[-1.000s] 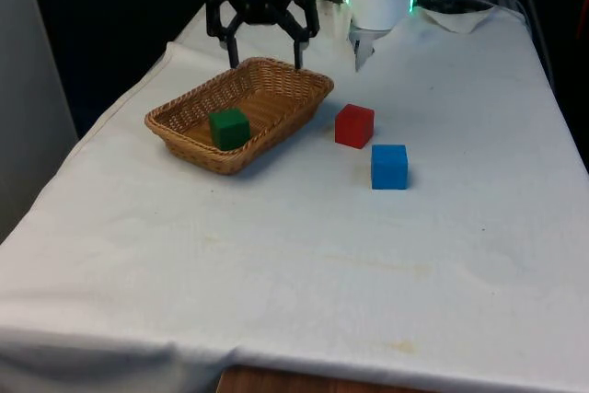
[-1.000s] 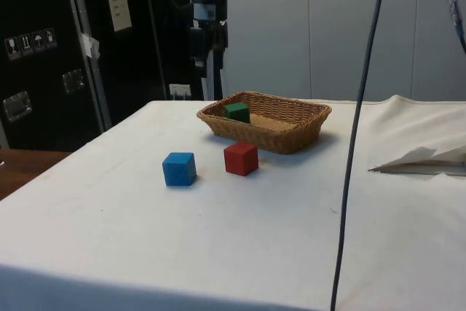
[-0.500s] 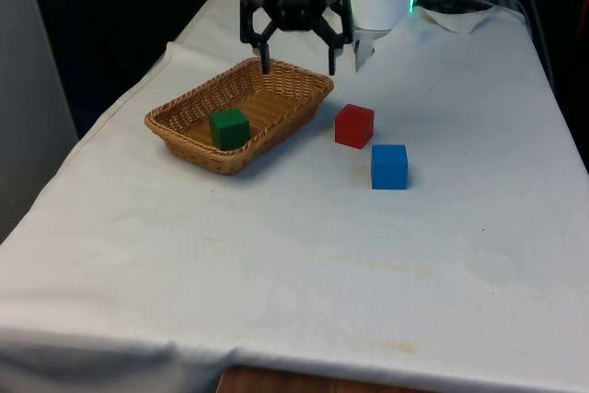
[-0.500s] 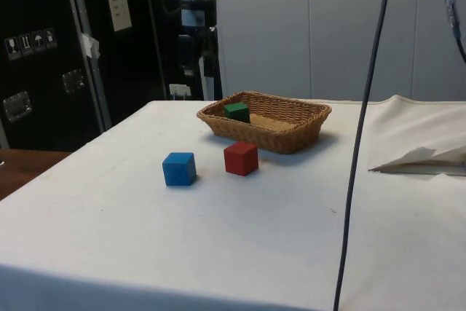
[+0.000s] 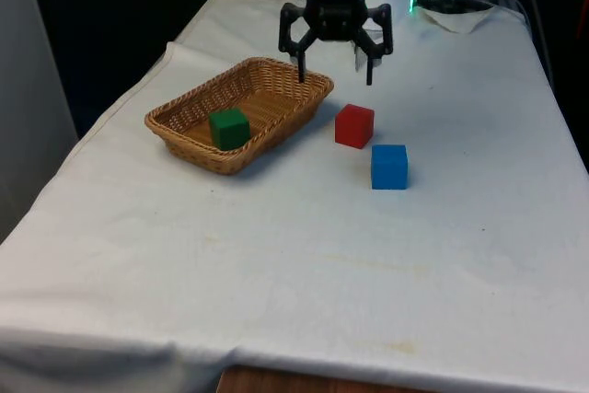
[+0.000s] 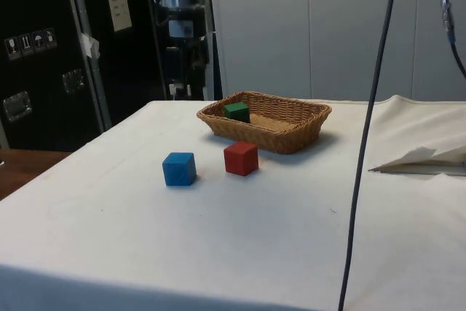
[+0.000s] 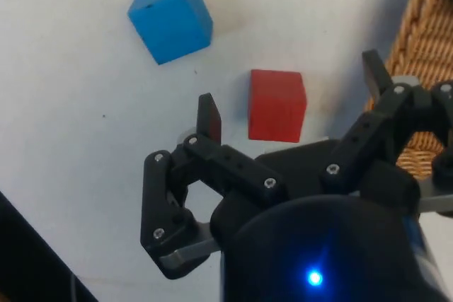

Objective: Pick up exactly two blocks and place them into the basket.

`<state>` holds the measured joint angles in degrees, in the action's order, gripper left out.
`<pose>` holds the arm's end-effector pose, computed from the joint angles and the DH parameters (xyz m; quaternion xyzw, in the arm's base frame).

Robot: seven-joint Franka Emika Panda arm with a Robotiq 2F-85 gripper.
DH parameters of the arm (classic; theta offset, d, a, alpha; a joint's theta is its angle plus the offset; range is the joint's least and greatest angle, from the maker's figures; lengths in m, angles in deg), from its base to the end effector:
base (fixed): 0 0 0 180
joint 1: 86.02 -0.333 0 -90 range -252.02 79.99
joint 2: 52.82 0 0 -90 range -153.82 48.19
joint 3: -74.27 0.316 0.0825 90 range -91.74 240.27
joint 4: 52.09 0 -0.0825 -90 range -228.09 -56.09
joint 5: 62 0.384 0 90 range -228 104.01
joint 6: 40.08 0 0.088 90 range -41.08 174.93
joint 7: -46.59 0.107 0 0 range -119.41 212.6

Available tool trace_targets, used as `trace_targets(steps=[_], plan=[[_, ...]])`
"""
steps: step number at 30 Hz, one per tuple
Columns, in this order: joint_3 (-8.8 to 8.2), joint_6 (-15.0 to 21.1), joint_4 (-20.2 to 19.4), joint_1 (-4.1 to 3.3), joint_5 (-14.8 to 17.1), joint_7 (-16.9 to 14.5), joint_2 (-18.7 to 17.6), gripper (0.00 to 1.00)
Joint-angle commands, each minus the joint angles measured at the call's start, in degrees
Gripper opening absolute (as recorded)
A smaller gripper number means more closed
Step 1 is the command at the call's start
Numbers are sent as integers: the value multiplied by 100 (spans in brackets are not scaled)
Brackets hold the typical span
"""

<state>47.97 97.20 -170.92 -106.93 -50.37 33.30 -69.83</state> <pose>0.5880 -0.0471 0.3056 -0.9995 -0.0070 -0.0322 0.0011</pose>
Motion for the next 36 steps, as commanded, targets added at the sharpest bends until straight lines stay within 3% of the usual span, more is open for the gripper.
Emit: trace_targets(steps=[1, 3, 4, 5, 6, 10, 11, 12, 18, 34, 35, 36], plan=[[11, 63, -29, -57, -103, 143, 11, 100], [120, 63, -11, -69, -115, 252, -17, 100], [132, 0, 0, -11, -63, 155, 0, 100], [155, 63, -11, -63, -120, 275, -23, 100], [195, 63, -6, -69, -115, 309, -34, 100], [355, 80, 29, -63, -92, 418, -109, 100], [395, 34, 17, -17, -69, 372, -74, 100], [430, 92, 57, -57, -80, 470, -155, 100], [676, 115, 275, -40, -40, 659, -470, 100], [968, 229, 573, 17, 34, 745, -985, 100], [917, 183, 550, -17, -46, 796, -945, 100], [974, 246, 579, 17, 40, 745, -1003, 100]])
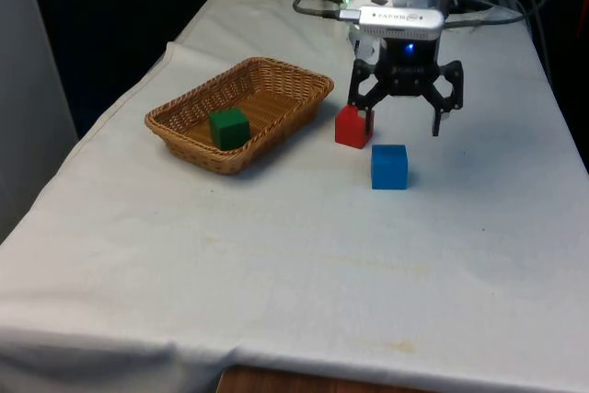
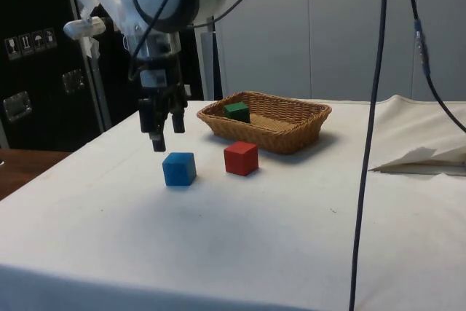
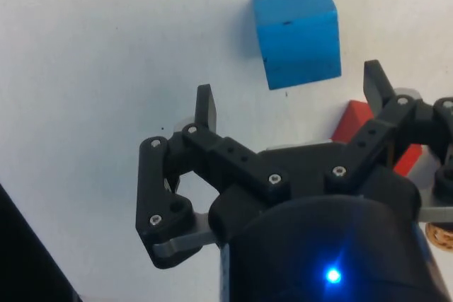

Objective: Pick up exactly two blocks and place them into the basket.

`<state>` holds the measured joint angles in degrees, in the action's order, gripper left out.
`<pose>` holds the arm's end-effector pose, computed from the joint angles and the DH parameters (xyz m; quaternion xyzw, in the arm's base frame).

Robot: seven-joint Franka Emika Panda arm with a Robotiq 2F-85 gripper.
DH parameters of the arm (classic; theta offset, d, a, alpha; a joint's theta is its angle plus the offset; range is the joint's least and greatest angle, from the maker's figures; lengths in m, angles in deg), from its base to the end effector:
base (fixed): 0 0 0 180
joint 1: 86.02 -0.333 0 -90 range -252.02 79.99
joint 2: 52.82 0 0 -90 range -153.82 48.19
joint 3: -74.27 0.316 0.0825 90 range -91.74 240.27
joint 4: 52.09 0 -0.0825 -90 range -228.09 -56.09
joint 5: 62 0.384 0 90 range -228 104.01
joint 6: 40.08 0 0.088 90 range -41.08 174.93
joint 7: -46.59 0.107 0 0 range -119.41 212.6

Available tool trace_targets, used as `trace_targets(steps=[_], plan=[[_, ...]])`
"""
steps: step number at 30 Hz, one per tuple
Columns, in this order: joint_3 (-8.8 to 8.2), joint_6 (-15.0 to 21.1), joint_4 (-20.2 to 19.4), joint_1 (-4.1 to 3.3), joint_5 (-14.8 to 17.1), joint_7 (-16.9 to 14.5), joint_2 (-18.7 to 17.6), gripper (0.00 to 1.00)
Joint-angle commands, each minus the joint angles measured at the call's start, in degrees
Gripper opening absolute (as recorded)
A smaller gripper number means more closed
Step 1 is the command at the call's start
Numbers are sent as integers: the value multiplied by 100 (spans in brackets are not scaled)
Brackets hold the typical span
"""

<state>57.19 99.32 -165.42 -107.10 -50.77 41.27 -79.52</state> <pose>0.6123 0.0497 0.2407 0.9997 0.0227 0.0083 0.0020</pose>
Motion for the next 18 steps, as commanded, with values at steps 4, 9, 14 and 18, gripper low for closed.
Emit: trace_targets(steps=[4, 9, 14, 18], plan=[[80, 69, 57, 34, 80, -52, -126, 100], [80, 103, 109, 40, 52, -86, -246, 100], [63, 166, 160, 40, 17, -178, -401, 100], [40, 149, 172, 23, 0, -195, -453, 100]])
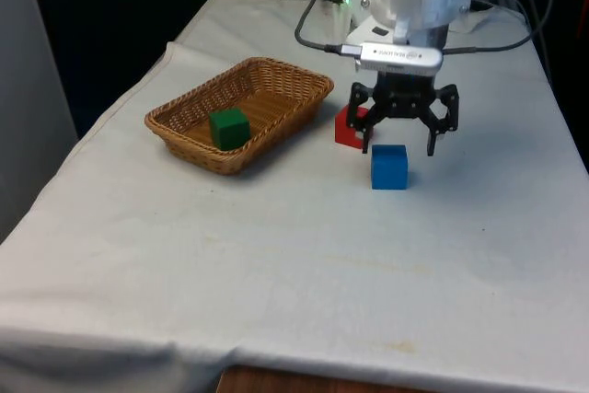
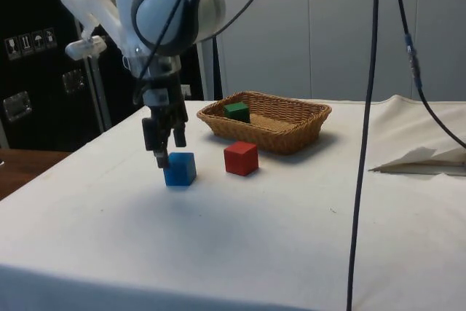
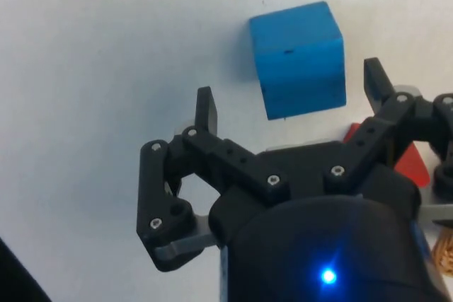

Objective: Pick up exactly two blocks and place them into the basket.

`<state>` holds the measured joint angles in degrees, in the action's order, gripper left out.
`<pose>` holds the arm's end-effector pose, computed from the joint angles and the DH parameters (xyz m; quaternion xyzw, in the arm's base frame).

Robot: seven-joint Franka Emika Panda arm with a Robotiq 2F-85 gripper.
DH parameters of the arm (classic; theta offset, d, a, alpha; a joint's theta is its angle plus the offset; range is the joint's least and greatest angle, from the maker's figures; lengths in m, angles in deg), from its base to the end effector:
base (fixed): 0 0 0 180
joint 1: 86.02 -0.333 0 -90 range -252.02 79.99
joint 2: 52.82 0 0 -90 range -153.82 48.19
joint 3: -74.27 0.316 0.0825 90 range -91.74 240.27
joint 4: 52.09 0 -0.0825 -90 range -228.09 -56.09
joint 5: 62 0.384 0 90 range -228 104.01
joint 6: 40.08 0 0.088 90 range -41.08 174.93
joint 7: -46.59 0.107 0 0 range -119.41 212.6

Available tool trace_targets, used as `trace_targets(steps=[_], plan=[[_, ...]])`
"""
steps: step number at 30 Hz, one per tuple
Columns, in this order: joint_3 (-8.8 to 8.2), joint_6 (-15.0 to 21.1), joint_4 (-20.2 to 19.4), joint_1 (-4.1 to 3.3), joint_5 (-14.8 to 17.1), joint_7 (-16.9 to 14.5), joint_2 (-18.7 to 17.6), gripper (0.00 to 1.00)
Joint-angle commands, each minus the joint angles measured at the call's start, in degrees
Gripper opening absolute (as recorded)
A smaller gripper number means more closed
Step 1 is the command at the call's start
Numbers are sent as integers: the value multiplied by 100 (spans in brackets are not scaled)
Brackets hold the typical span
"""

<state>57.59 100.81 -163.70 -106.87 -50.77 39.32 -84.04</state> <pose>0.6171 0.0509 0.2075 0.9990 0.0431 -0.0018 0.0132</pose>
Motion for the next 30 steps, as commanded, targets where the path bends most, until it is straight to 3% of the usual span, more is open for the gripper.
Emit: trace_targets(steps=[1, 10, 21, 23, 26, 27, 30], plan=[[11, 52, 29, 17, 6, -46, -63, 100], [-86, 126, 92, 0, -63, -241, -269, 100], [-69, 120, 97, 6, -46, -298, -309, 100], [-69, 115, 92, 6, -40, -304, -309, 89], [-74, 97, 80, 6, -40, -298, -292, 57], [-69, 115, 92, 6, -40, -304, -309, 57], [-69, 109, 92, 6, -40, -309, -309, 23]])
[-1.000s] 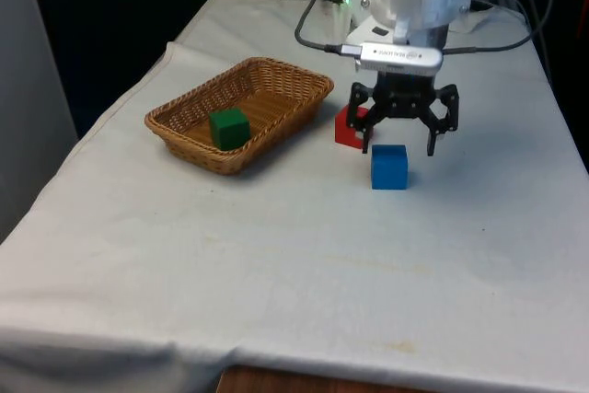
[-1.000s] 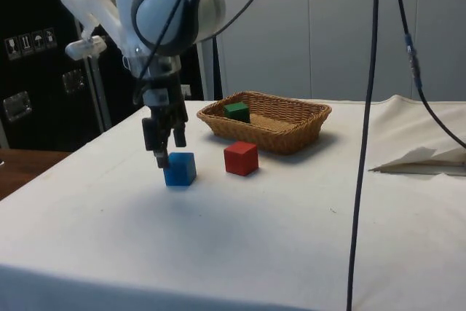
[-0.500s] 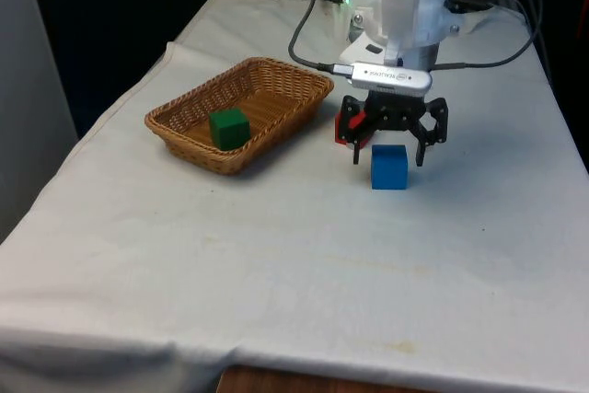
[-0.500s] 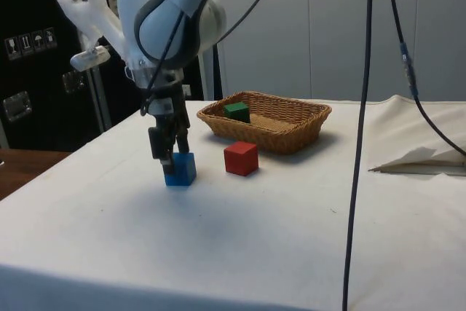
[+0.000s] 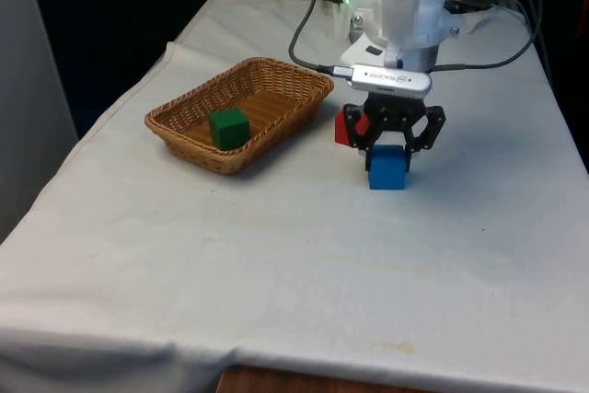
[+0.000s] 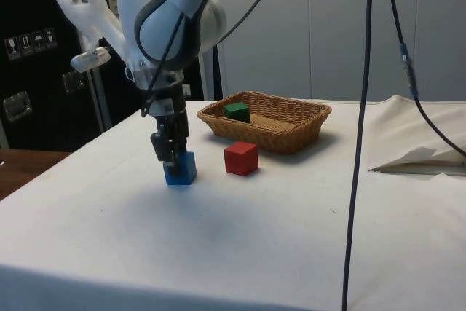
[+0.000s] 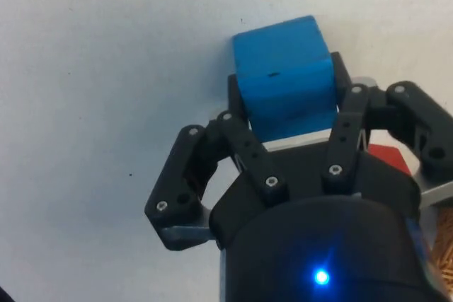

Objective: Pick up exactly two blocks and place them into the basket.

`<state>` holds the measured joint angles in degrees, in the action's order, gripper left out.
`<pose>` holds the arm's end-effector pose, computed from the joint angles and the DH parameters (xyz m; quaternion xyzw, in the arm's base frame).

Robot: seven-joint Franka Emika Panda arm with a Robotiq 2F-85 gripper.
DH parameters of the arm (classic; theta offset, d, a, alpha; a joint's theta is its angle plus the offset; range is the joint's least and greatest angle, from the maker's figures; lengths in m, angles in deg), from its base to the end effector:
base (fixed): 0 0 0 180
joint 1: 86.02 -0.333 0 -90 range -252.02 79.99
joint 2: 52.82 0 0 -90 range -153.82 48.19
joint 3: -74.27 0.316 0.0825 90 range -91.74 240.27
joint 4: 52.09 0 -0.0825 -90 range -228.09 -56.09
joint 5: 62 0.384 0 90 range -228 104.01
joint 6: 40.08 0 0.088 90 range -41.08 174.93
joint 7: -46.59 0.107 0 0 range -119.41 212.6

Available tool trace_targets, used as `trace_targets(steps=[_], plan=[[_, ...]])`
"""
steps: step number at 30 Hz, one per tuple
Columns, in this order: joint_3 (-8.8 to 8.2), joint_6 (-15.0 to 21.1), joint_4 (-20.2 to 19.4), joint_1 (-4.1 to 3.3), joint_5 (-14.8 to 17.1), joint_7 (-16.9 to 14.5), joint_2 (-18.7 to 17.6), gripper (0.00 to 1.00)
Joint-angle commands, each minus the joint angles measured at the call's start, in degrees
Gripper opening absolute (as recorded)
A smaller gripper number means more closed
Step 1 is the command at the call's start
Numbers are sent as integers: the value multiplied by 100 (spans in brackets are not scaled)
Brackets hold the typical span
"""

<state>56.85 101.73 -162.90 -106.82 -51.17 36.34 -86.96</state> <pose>0.6182 0.0417 0.1851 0.9973 0.0675 -0.0111 0.0266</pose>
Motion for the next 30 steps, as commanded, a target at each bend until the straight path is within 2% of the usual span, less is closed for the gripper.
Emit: trace_targets(steps=[1, 10, 14, 15, 17, 24, 25, 27, 30], plan=[[11, 23, 11, 6, 0, -11, -17, 3], [11, 17, 11, 6, 0, -11, -17, 3], [-69, -34, -103, -17, -52, -17, 149, 3], [-40, -23, -34, 0, -6, -23, 69, 3], [-126, -69, -229, -34, -74, -40, 304, 3], [-206, -155, -573, -11, -195, -57, 768, 3], [-166, -126, -533, 0, -149, -63, 699, 3], [-252, -201, -710, -11, -252, -57, 963, 3], [-298, -258, -819, -11, -298, -69, 1146, 3]])
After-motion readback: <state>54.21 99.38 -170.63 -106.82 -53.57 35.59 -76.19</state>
